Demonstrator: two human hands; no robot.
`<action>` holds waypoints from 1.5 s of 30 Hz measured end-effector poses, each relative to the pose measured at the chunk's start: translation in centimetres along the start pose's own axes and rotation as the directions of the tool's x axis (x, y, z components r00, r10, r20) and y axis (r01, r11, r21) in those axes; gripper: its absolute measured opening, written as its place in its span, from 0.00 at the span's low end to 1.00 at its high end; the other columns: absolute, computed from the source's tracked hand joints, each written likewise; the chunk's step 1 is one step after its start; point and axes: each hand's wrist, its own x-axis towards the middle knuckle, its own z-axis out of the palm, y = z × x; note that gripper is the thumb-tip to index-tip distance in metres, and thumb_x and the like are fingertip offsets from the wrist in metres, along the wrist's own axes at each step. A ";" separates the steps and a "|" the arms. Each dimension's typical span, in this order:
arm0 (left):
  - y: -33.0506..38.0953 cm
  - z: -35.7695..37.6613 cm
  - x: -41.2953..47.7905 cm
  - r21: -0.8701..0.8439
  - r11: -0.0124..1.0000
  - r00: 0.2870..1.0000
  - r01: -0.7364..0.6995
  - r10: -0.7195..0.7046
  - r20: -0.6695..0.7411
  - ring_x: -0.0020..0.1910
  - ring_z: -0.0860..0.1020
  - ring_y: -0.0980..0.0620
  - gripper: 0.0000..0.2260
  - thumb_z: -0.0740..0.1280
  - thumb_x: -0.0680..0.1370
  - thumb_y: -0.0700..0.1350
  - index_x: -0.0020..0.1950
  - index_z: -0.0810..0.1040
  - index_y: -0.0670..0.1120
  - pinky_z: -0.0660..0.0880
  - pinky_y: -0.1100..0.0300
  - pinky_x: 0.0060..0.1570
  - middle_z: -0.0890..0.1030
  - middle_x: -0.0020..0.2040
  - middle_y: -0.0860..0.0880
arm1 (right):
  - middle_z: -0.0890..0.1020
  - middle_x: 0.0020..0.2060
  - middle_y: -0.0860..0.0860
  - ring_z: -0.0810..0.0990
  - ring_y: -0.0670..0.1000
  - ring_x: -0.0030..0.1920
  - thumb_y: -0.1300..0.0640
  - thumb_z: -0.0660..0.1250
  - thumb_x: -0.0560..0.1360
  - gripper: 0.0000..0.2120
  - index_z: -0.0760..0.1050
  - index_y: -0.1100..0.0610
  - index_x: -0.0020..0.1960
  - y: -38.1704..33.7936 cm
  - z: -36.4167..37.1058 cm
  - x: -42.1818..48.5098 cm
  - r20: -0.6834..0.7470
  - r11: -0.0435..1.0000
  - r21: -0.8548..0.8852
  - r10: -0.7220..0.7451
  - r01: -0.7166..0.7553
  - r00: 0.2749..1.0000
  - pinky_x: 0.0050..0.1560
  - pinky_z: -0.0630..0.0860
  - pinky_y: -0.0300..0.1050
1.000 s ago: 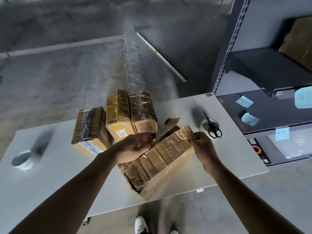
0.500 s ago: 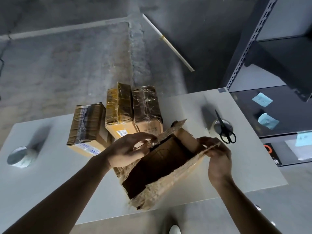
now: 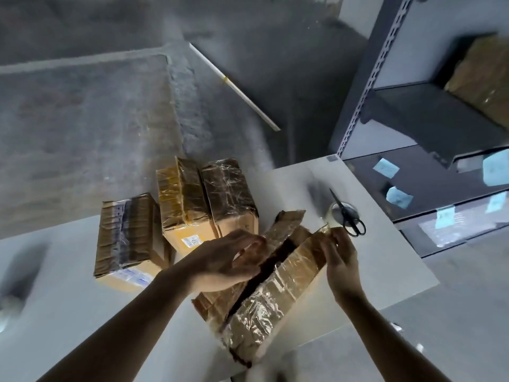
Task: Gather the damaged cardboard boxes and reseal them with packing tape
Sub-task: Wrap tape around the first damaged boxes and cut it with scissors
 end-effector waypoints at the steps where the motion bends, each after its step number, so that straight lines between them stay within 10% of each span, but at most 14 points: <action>1: 0.1 -0.1 0.1 0.024 1.000 1.000 -0.015 0.015 -0.002 0.67 0.71 0.54 0.28 0.65 0.79 0.60 0.76 0.59 0.61 0.71 0.57 0.63 0.63 0.74 0.60 | 0.76 0.46 0.59 0.81 0.44 0.42 0.59 0.67 0.77 0.07 0.73 0.63 0.49 0.3 0.3 0.1 -0.011 0.999 -0.047 -0.013 0.012 1.000 0.39 0.77 0.33; 6: 0.9 1.0 0.4 0.163 0.981 0.994 -0.107 0.104 0.029 0.69 0.69 0.52 0.38 0.63 0.77 0.65 0.80 0.46 0.59 0.73 0.59 0.62 0.54 0.79 0.54 | 0.78 0.55 0.53 0.80 0.53 0.56 0.53 0.75 0.71 0.25 0.71 0.48 0.65 1.4 0.1 0.9 -0.020 0.921 -0.389 0.034 -0.039 0.999 0.52 0.81 0.51; 15: 4.4 3.8 6.6 0.375 0.920 0.994 -0.110 0.110 0.022 0.77 0.32 0.48 0.51 0.55 0.69 0.78 0.76 0.27 0.56 0.48 0.43 0.76 0.23 0.75 0.49 | 0.84 0.49 0.51 0.82 0.51 0.50 0.63 0.66 0.79 0.07 0.80 0.58 0.55 0.4 -3.6 3.7 -0.206 0.894 -0.426 0.057 -0.142 0.977 0.48 0.77 0.40; 23: 8.5 3.5 14.7 0.449 0.892 0.997 -0.052 0.072 -0.028 0.80 0.47 0.46 0.43 0.49 0.73 0.76 0.80 0.48 0.53 0.47 0.40 0.75 0.47 0.82 0.46 | 0.82 0.55 0.56 0.80 0.55 0.57 0.59 0.68 0.77 0.13 0.76 0.59 0.60 3.0 -8.0 7.4 -0.065 0.710 -0.694 0.096 -0.114 0.993 0.60 0.77 0.50; 29: 11.0 3.1 21.5 0.419 0.905 0.992 -0.070 0.107 -0.066 0.64 0.75 0.47 0.33 0.52 0.75 0.73 0.69 0.68 0.51 0.71 0.48 0.61 0.75 0.66 0.49 | 0.78 0.60 0.58 0.74 0.61 0.59 0.57 0.69 0.76 0.18 0.75 0.59 0.65 4.8 -10.4 10.8 0.023 0.560 -0.828 0.056 -0.012 0.998 0.58 0.73 0.51; 37: 11.9 4.8 28.9 0.480 0.876 0.994 0.048 -0.091 0.067 0.61 0.76 0.46 0.18 0.63 0.78 0.57 0.65 0.72 0.51 0.71 0.50 0.58 0.77 0.62 0.50 | 0.61 0.73 0.56 0.60 0.59 0.72 0.41 0.69 0.74 0.32 0.63 0.48 0.75 8.2 -11.3 14.7 0.153 0.395 -0.915 0.159 0.080 0.975 0.69 0.66 0.53; 45: 9.5 5.9 32.3 0.530 0.845 0.938 0.071 -0.237 0.254 0.59 0.79 0.45 0.20 0.65 0.78 0.49 0.70 0.70 0.52 0.75 0.52 0.57 0.79 0.61 0.48 | 0.60 0.73 0.53 0.68 0.58 0.67 0.46 0.74 0.72 0.30 0.66 0.48 0.70 10.6 -11.5 16.3 0.253 0.508 -0.843 0.081 0.178 0.964 0.59 0.77 0.53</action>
